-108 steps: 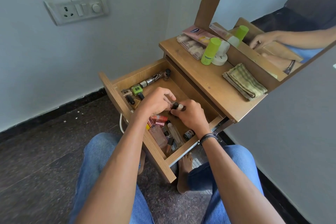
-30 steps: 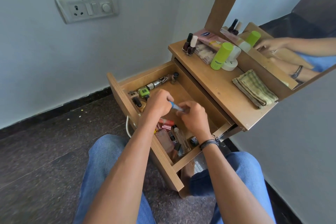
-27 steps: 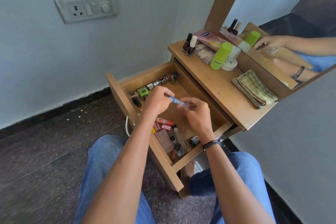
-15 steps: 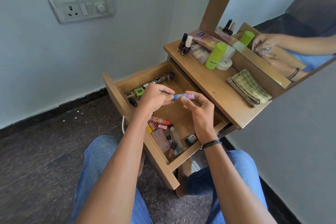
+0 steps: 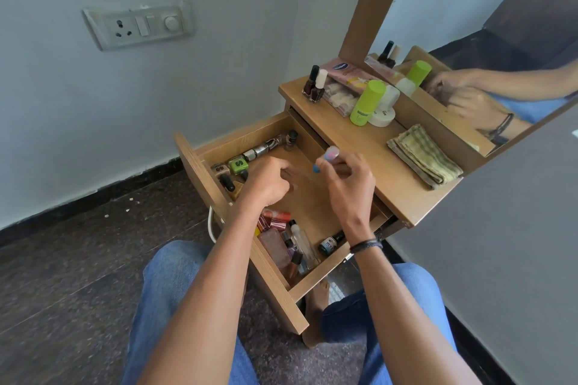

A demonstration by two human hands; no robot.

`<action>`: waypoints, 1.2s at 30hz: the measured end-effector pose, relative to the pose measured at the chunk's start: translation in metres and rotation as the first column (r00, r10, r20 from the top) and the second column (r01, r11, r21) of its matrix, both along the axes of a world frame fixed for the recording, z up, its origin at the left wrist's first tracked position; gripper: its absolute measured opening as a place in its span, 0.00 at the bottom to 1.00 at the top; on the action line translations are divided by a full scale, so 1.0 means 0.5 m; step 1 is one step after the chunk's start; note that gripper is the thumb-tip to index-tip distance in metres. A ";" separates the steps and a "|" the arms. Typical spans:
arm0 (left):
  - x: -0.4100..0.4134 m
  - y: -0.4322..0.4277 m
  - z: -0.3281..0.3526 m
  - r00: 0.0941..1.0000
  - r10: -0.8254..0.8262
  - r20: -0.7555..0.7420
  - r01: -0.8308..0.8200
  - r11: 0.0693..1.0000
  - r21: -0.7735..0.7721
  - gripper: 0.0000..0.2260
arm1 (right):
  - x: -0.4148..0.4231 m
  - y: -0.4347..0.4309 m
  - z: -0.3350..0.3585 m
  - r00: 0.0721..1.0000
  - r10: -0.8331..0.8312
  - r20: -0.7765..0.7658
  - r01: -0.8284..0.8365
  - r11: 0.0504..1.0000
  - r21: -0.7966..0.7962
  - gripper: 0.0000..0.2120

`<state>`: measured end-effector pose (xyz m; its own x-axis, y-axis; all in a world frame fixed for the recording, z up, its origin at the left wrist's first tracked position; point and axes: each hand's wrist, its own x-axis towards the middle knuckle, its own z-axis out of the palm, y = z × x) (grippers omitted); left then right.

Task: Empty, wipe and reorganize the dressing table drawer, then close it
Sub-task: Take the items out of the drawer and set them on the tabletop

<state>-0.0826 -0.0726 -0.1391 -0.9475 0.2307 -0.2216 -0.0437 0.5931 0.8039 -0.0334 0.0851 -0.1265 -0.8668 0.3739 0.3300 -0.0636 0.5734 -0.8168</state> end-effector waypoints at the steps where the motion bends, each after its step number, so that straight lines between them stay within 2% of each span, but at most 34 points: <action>1: -0.002 0.000 -0.001 1.000 -0.004 0.022 0.004 1.000 -0.024 0.13 | -0.014 0.005 0.018 0.999 -0.025 -0.045 0.027 0.999 0.040 0.06; 3: 0.000 0.006 -0.005 0.985 -0.102 0.138 0.108 0.993 -0.038 0.14 | -0.046 0.021 0.053 0.992 -0.077 -0.099 0.087 0.991 0.097 0.05; 5: 0.008 0.012 -0.009 0.932 -0.259 0.253 0.283 0.957 -0.061 0.16 | -0.078 0.037 0.077 0.988 -0.123 -0.090 0.133 0.984 0.119 0.04; 7: 0.016 0.019 -0.011 0.881 -0.371 0.294 0.421 0.898 -0.127 0.19 | -0.104 0.055 0.084 0.982 -0.186 -0.039 0.190 0.970 0.152 0.05; 11: 0.020 0.019 -0.010 0.826 -0.455 0.333 0.533 0.823 -0.197 0.21 | -0.127 0.072 0.080 0.970 -0.240 0.032 0.231 0.956 0.180 0.10; 18: 0.022 0.015 -0.007 0.813 -0.453 0.365 0.554 0.796 -0.246 0.16 | -0.121 0.068 0.068 0.975 -0.205 0.084 0.194 0.973 0.122 0.07; 23: 0.026 0.014 -0.003 0.772 -0.503 0.388 0.621 0.727 -0.293 0.15 | -0.118 0.072 0.063 0.974 -0.187 0.130 0.174 0.979 0.104 0.13; 27: 0.028 0.015 -0.004 0.768 -0.501 0.399 0.627 0.713 -0.313 0.15 | -0.103 0.065 0.077 0.969 -0.197 0.148 0.191 0.980 0.053 0.20; 30: 0.026 0.016 -0.004 0.790 -0.477 0.384 0.598 0.736 -0.317 0.12 | -0.043 0.053 0.073 0.972 -0.226 0.060 0.218 0.969 0.116 0.18; 33: 0.017 0.015 -0.001 0.843 -0.423 0.333 0.526 0.781 -0.338 0.11 | 0.041 0.031 0.048 0.995 -0.099 -0.006 0.098 0.975 0.200 0.10; 34: 0.016 0.015 0.000 0.862 -0.401 0.310 0.495 0.796 -0.349 0.11 | 0.065 0.026 0.039 0.999 -0.037 0.038 0.026 0.969 0.246 0.09; 36: 0.014 0.015 0.000 0.891 -0.366 0.269 0.448 0.810 -0.379 0.12 | 0.099 0.022 0.018 0.967 0.077 0.244 -0.162 0.921 0.353 0.09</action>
